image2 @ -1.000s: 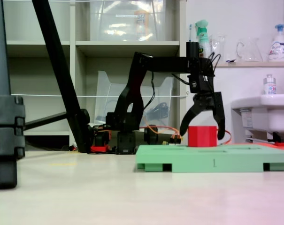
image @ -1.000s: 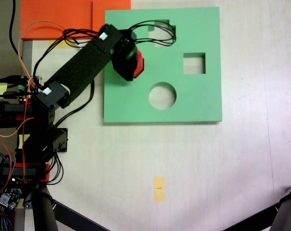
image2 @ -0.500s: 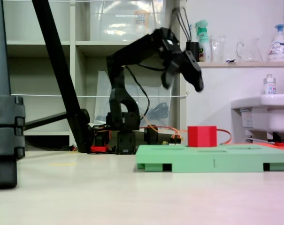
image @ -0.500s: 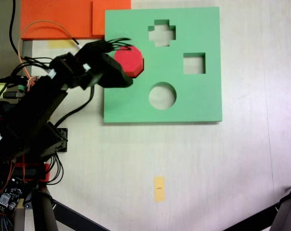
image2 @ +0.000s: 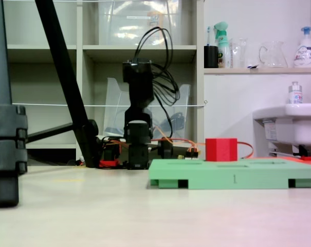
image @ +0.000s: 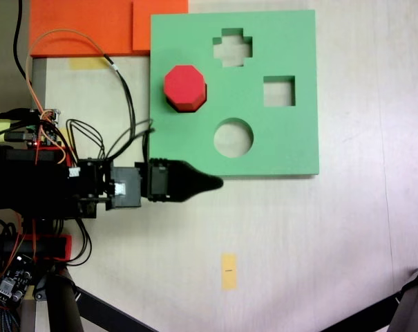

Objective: Put the octagonal pillar block into the corresponding hole

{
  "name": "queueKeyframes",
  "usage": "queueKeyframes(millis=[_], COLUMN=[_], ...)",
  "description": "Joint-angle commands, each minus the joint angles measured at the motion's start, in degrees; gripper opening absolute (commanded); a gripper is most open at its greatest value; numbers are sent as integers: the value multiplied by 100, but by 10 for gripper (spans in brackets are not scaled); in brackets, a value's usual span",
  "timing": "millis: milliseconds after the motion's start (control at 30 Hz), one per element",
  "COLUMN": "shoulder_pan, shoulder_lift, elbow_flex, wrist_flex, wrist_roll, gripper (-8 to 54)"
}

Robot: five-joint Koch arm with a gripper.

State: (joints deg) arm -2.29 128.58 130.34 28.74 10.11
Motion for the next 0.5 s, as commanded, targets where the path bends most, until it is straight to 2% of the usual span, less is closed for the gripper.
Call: queueKeyframes(millis=[0, 100, 467], shoulder_pan=[105, 272, 527], shoulder_lift=[431, 431, 475], elbow_flex=[448, 1222, 3410], wrist_flex=[-1204, -1687, -1573], wrist_roll=[-272, -422, -554], gripper=[378, 379, 380])
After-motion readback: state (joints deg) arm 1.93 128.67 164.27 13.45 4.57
